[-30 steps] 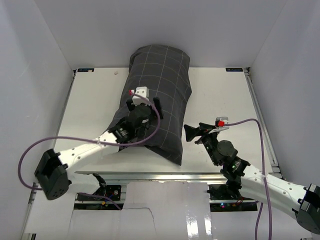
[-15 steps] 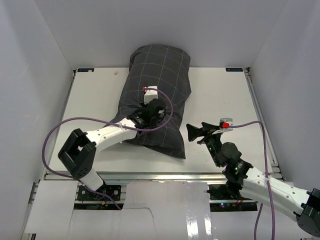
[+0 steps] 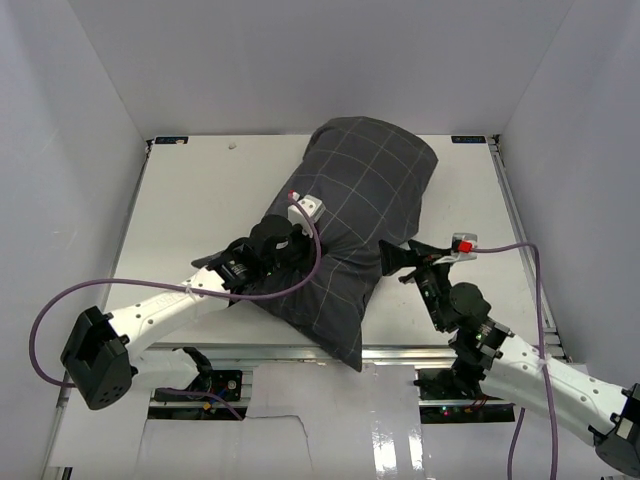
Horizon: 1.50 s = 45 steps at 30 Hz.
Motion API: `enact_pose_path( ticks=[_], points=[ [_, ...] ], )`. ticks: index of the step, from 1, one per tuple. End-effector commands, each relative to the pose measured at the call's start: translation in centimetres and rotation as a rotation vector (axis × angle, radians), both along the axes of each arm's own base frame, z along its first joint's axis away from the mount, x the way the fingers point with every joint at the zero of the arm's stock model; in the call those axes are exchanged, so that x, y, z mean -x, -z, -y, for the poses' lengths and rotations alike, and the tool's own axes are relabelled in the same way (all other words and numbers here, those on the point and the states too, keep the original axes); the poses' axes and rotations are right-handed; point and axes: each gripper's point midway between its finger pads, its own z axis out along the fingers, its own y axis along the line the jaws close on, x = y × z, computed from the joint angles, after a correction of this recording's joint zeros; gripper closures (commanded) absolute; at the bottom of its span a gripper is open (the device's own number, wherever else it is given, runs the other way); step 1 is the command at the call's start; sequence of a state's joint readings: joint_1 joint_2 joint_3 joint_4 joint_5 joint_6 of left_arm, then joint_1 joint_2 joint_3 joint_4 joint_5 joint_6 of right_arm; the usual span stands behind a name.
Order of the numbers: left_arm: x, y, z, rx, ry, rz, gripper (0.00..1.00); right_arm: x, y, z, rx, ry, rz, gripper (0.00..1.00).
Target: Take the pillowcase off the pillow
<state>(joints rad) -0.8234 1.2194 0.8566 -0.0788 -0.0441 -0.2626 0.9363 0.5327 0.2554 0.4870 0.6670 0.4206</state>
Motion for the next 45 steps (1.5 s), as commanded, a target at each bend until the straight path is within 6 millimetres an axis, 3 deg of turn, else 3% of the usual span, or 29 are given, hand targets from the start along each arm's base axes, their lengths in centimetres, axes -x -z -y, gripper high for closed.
enact_pose_path(
  ticks=[1, 3, 4, 5, 10, 11, 13, 14, 18, 20, 23, 25, 27, 30, 35, 39, 42, 43, 44, 45],
  points=[
    [4.4, -2.1, 2.9, 0.095, 0.278, 0.007, 1.00, -0.4, -5.2, -0.6, -0.072, 0.000, 0.027, 0.10],
    [5.1, -2.3, 3.0, 0.111, 0.303, 0.006, 1.00, -1.5, -4.7, -1.8, 0.016, 0.012, -0.036, 0.10],
    [5.2, -2.4, 3.0, 0.115, 0.307, 0.009, 1.00, -1.9, -6.1, -1.9, 0.041, 0.023, -0.055, 0.10],
    [5.5, -2.3, 2.8, 0.119, 0.309, 0.008, 1.00, -2.9, -5.3, -2.5, 0.087, 0.037, -0.097, 0.10],
    [6.3, -2.1, 2.5, 0.133, 0.321, 0.009, 1.00, -5.8, -5.3, -2.7, 0.003, 0.001, -0.215, 0.10],
    [6.4, -2.1, 2.4, 0.132, 0.318, 0.010, 1.00, -7.5, -4.7, -1.1, -0.058, 0.042, -0.255, 0.09],
    [6.5, -2.5, 2.3, 0.153, 0.317, 0.032, 1.00, -8.3, -3.6, -1.0, -0.092, -0.013, -0.307, 0.08],
    [6.4, -2.5, 2.2, 0.155, 0.312, 0.035, 1.00, -9.7, -2.4, 0.3, -0.096, 0.026, -0.345, 0.08],
    [6.4, -2.8, 2.1, 0.157, 0.309, 0.049, 1.00, -11.1, 1.6, 1.9, -0.078, 0.045, -0.445, 0.06],
    [5.4, -3.0, 1.7, 0.148, 0.250, 0.065, 1.00, -10.9, 3.9, 2.5, -0.069, 0.060, -0.476, 0.06],
    [2.8, -3.3, 0.3, 0.121, 0.088, 0.090, 1.00, -10.6, 4.6, 2.0, -0.096, 0.027, -0.449, 0.00],
    [0.9, -3.7, -0.7, 0.099, -0.034, 0.106, 1.00, -10.1, 5.7, 1.4, -0.112, -0.009, -0.452, 0.11],
    [-0.9, -3.4, -2.7, 0.036, -0.180, 0.109, 0.91, -9.5, 6.8, 0.9, -0.124, -0.043, -0.475, 0.15],
    [-3.9, -5.0, -4.1, -0.008, -0.304, 0.126, 0.74, -8.6, 7.7, 0.0, -0.163, -0.088, -0.462, 0.15],
    [-8.0, -4.6, -6.9, -0.101, -0.410, 0.090, 0.71, -7.5, 7.4, -0.9, -0.169, -0.173, -0.412, 0.14],
    [-9.5, -3.5, -9.1, -0.119, -0.475, 0.034, 0.68, -7.5, 5.0, -1.0, -0.112, -0.196, -0.355, 0.14],
    [-9.5, -4.7, -9.7, -0.082, -0.497, 0.042, 0.55, -6.9, 1.8, -0.2, -0.078, -0.182, -0.280, 0.11],
    [-9.2, -5.3, -9.2, -0.053, -0.468, 0.038, 0.40, -6.7, 0.5, 0.1, -0.072, -0.174, -0.257, 0.09],
    [-8.9, -6.2, -8.7, -0.019, -0.443, 0.039, 0.32, -6.6, -0.1, 0.6, -0.064, -0.154, -0.245, 0.09],
    [-8.4, -8.4, -8.1, 0.036, -0.406, 0.059, 0.25, -5.7, -1.0, 1.2, -0.039, -0.145, -0.227, 0.07]
  ],
)
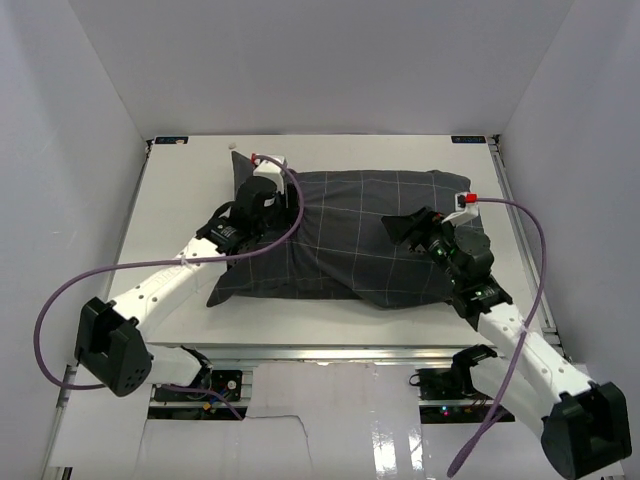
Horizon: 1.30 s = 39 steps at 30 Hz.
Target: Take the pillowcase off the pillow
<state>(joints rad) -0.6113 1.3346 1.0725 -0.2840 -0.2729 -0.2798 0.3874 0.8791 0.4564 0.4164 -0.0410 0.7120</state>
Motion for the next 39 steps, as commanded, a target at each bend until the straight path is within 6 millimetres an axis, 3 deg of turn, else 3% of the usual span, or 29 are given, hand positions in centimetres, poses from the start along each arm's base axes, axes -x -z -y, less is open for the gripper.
enact_pose_path(
  ticks=[1, 4, 6, 8, 9, 11, 13, 14, 17, 20, 21, 24, 25, 26, 28, 30, 33, 34, 39],
  points=[
    [1.0, -8.1, 1.4, 0.198, 0.053, 0.115, 0.20, 1.4, -2.7, 1.7, 0.090, 0.031, 0.048, 0.06],
    [3.0, -12.2, 4.2, 0.349, 0.200, 0.110, 0.06, 2.8, -5.0, 4.0, 0.121, 0.118, 0.094, 0.02],
    [4.2, -13.7, 5.8, 0.398, 0.271, 0.088, 0.04, 4.2, -5.9, 5.0, 0.128, 0.138, 0.124, 0.02],
    [5.3, -12.7, 8.1, 0.385, 0.319, 0.029, 0.02, 5.4, -6.8, 5.4, 0.110, 0.134, 0.172, 0.02],
    [5.5, -13.3, 9.0, 0.375, 0.326, 0.034, 0.02, 5.9, -5.7, 5.5, 0.127, 0.125, 0.144, 0.02],
    [4.9, -11.3, 10.2, 0.288, 0.268, 0.016, 0.02, 6.5, -5.3, 5.3, 0.127, 0.105, 0.142, 0.02],
    [5.7, -10.5, 12.6, 0.274, 0.300, -0.003, 0.02, 7.1, -4.8, 5.4, 0.128, 0.093, 0.144, 0.02],
    [5.7, -8.6, 14.1, 0.252, 0.308, -0.044, 0.02, 7.5, -4.5, 5.4, 0.124, 0.086, 0.151, 0.02],
    [5.3, -5.4, 16.8, 0.195, 0.291, -0.097, 0.02, 8.1, -4.2, 5.6, 0.131, 0.084, 0.173, 0.02],
    [4.5, -2.8, 18.3, 0.160, 0.276, -0.143, 0.04, 8.5, -3.7, 5.4, 0.145, 0.062, 0.190, 0.03],
    [3.9, -0.6, 18.4, 0.118, 0.252, -0.173, 0.05, 8.6, -3.8, 5.4, 0.147, 0.058, 0.201, 0.03],
    [2.1, 3.7, 15.9, -0.021, 0.113, -0.195, 0.20, 8.7, -3.9, 5.5, 0.163, 0.055, 0.215, 0.03],
    [1.7, 4.3, 15.0, -0.053, 0.078, -0.196, 0.44, 8.7, -3.9, 5.5, 0.169, 0.055, 0.216, 0.03],
    [1.7, 5.7, 13.6, -0.093, 0.049, -0.222, 0.57, 8.6, -3.8, 5.5, 0.176, 0.054, 0.211, 0.03],
    [1.7, 5.8, 12.1, -0.104, 0.023, -0.221, 0.75, 8.7, -3.7, 4.9, 0.179, 0.020, 0.210, 0.03],
    [1.3, 5.0, 9.6, -0.084, -0.003, -0.220, 1.00, 8.4, -3.4, 4.4, 0.179, -0.004, 0.200, 0.03],
    [0.5, 4.0, 6.5, -0.046, -0.029, -0.216, 1.00, 8.3, -3.1, 3.2, 0.165, -0.059, 0.182, 0.03],
    [0.0, 2.4, 5.1, -0.003, -0.036, -0.194, 1.00, 8.2, -2.6, 3.0, 0.161, -0.070, 0.168, 0.03],
    [-0.4, 0.2, 0.9, 0.034, -0.067, -0.145, 1.00, 7.3, -2.0, 3.6, 0.138, -0.012, 0.160, 0.03]
  ],
)
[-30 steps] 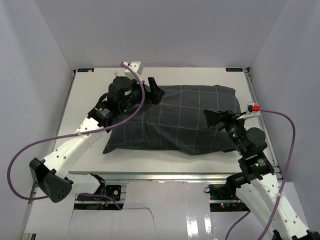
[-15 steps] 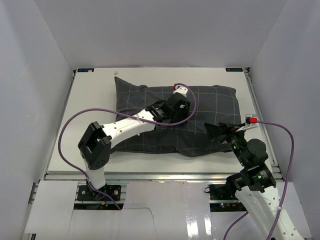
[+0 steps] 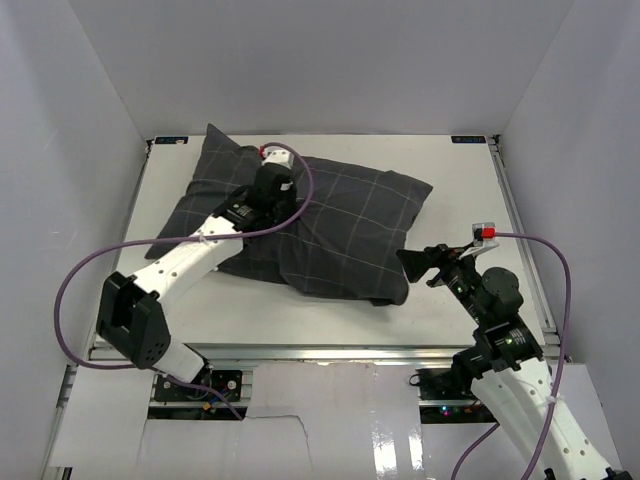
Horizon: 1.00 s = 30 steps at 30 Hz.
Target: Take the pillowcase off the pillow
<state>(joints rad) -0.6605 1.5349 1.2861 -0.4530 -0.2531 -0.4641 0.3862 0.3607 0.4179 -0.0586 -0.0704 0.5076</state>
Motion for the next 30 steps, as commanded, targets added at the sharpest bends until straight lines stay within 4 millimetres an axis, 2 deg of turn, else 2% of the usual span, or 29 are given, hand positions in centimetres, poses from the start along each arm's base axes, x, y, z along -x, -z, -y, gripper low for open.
enact_pose_path(
  ticks=[1, 5, 6, 8, 9, 10, 11, 13, 14, 15, 16, 17, 18, 19, 20, 21, 22, 24, 25, 27, 28, 29, 30],
  points=[
    [0.5, -1.7, -4.2, -0.039, -0.034, 0.051, 1.00, -0.8, -1.2, 0.3, -0.041, 0.034, 0.054, 0.03],
    [1.1, -1.9, -4.8, -0.029, -0.024, 0.057, 1.00, -2.1, 1.0, 1.1, -0.057, 0.117, 0.003, 0.03],
    [1.2, -2.0, -4.7, -0.024, -0.020, 0.056, 0.98, -2.4, 2.4, 1.2, -0.058, 0.132, -0.027, 0.02],
    [1.5, -2.9, -4.3, 0.005, -0.010, 0.053, 0.67, -2.8, 3.5, 0.9, -0.087, 0.138, -0.064, 0.01],
    [1.9, -3.3, -3.6, 0.035, 0.023, 0.041, 0.42, -2.7, 4.7, 0.8, -0.090, 0.134, -0.088, 0.01],
    [2.2, -4.0, -3.0, 0.063, 0.050, 0.042, 0.33, -2.7, 5.0, 0.7, -0.097, 0.132, -0.092, 0.01],
    [3.0, -5.8, -1.7, 0.132, 0.120, 0.051, 0.28, -2.8, 4.9, 0.7, -0.109, 0.133, -0.084, 0.01],
    [4.0, -7.7, -0.2, 0.182, 0.181, 0.063, 0.22, -2.8, 4.5, 1.0, -0.115, 0.149, -0.072, 0.01],
    [4.4, -9.6, 0.7, 0.205, 0.203, 0.093, 0.21, -2.7, 4.7, 1.3, -0.113, 0.162, -0.078, 0.01],
    [4.8, -9.8, 1.2, 0.190, 0.202, 0.085, 0.20, -2.8, 4.6, 1.7, -0.114, 0.188, -0.075, 0.01],
    [6.2, -10.2, 3.0, 0.176, 0.240, 0.087, 0.20, -2.6, 3.9, 2.0, -0.125, 0.197, -0.056, 0.01],
    [6.5, -12.0, 4.0, 0.174, 0.243, 0.118, 0.20, -2.4, 4.0, 2.3, -0.126, 0.212, -0.063, 0.01],
    [6.8, -10.8, 5.0, 0.126, 0.249, 0.090, 0.20, -2.3, 3.4, 2.8, -0.136, 0.234, -0.041, 0.01],
    [8.0, -10.7, 6.7, 0.102, 0.277, 0.092, 0.20, -2.2, 3.2, 3.1, -0.139, 0.248, -0.035, 0.01],
    [8.2, -11.6, 7.7, 0.109, 0.292, 0.104, 0.20, -2.1, 3.0, 3.4, -0.142, 0.260, -0.028, 0.01],
    [8.5, -11.2, 8.6, 0.098, 0.301, 0.099, 0.20, -1.8, 2.9, 4.1, -0.145, 0.288, -0.020, 0.01],
    [8.9, -10.0, 10.0, 0.063, 0.308, 0.091, 0.21, -1.7, 2.7, 4.4, -0.146, 0.302, -0.013, 0.01],
    [9.0, -9.6, 11.5, 0.039, 0.314, 0.095, 0.23, -1.3, 2.5, 5.2, -0.145, 0.334, -0.001, 0.01],
    [9.3, -7.8, 12.8, 0.002, 0.334, 0.072, 0.23, -1.1, 2.3, 5.4, -0.149, 0.342, 0.006, 0.01],
    [9.5, -7.4, 14.4, -0.015, 0.352, 0.069, 0.23, -0.6, 1.5, 5.7, -0.167, 0.344, 0.037, 0.01],
    [9.3, -5.6, 15.3, -0.057, 0.359, 0.052, 0.23, -0.4, 1.3, 5.7, -0.172, 0.339, 0.048, 0.02],
    [9.4, -5.0, 15.9, -0.076, 0.361, 0.046, 0.22, -0.3, 1.0, 5.8, -0.176, 0.336, 0.058, 0.02],
    [9.6, -5.5, 16.6, -0.085, 0.363, 0.054, 0.22, 0.0, 0.4, 5.9, -0.182, 0.336, 0.081, 0.02]
  ],
)
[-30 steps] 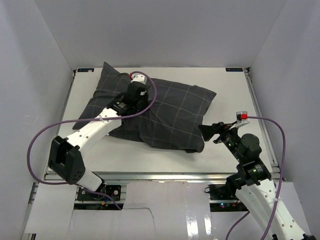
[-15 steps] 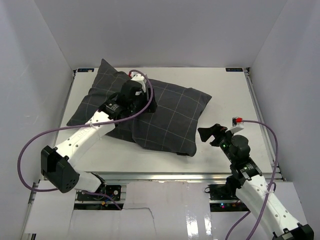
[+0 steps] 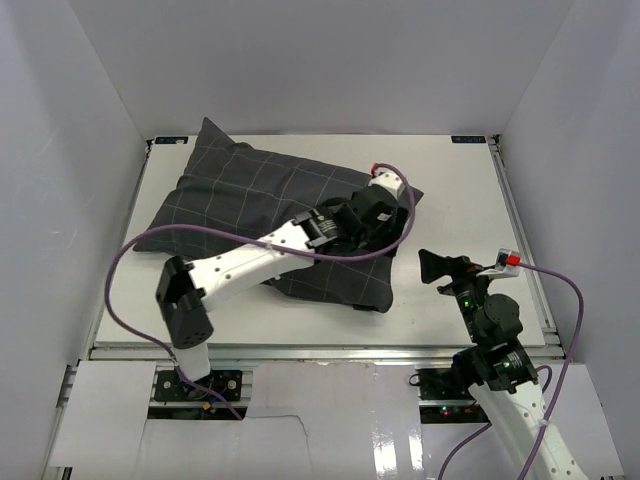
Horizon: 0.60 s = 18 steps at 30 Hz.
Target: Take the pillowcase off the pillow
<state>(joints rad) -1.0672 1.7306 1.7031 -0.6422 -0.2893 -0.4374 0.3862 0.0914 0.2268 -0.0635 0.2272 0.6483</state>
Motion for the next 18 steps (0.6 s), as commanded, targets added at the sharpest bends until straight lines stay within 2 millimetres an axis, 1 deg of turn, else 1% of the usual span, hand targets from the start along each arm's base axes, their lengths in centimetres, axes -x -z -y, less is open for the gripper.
enact_pose_path(
  ticks=[1, 2, 3, 4, 5, 6, 7, 9, 11, 14, 15, 17, 18],
  points=[
    [-0.2, 0.8, 0.7, -0.094, -0.037, 0.022, 0.22, 0.6, -2.3, 1.1, -0.014, 0.045, 0.060, 0.02],
    [-0.6, 2.6, 1.4, -0.143, -0.046, 0.017, 0.22, 0.6, -2.4, 1.3, -0.012, 0.054, 0.062, 0.02],
    [-0.2, 3.2, 1.7, -0.179, -0.039, 0.013, 0.22, 0.7, -2.4, 1.4, -0.011, 0.057, 0.067, 0.02],
    [-0.4, 2.5, 2.4, -0.172, -0.044, 0.027, 0.22, 0.7, -2.4, 1.5, -0.007, 0.057, 0.066, 0.02],
    [-0.7, 3.9, 2.7, -0.213, -0.060, 0.032, 0.22, 0.8, -2.3, 1.4, -0.004, 0.053, 0.065, 0.02],
    [-0.6, 4.2, 2.8, -0.236, -0.065, 0.035, 0.22, 0.8, -2.2, 1.3, -0.002, 0.048, 0.061, 0.02],
    [-0.7, 4.0, 3.1, -0.237, -0.074, 0.045, 0.23, 0.7, -2.1, 1.2, 0.000, 0.045, 0.058, 0.02],
    [-1.0, 4.6, 2.8, -0.263, -0.108, 0.053, 0.28, 0.7, -1.9, 1.2, 0.002, 0.040, 0.054, 0.02],
    [-1.2, 4.6, 2.6, -0.266, -0.130, 0.061, 0.47, 0.7, -1.9, 1.1, 0.002, 0.039, 0.054, 0.02],
    [-1.6, 3.9, 2.0, -0.253, -0.175, 0.080, 0.74, 0.7, -1.7, 1.1, 0.002, 0.037, 0.051, 0.02],
    [-1.7, 3.3, 1.9, -0.241, -0.186, 0.087, 0.82, 0.8, -1.7, 1.1, -0.003, 0.037, 0.053, 0.02],
    [-1.7, 2.5, 2.0, -0.215, -0.193, 0.092, 0.90, 0.7, -1.7, 1.0, -0.002, 0.034, 0.052, 0.02],
    [-1.6, 1.6, 2.0, -0.190, -0.193, 0.093, 0.99, 0.7, -1.6, 0.9, -0.002, 0.031, 0.049, 0.02]
  ],
)
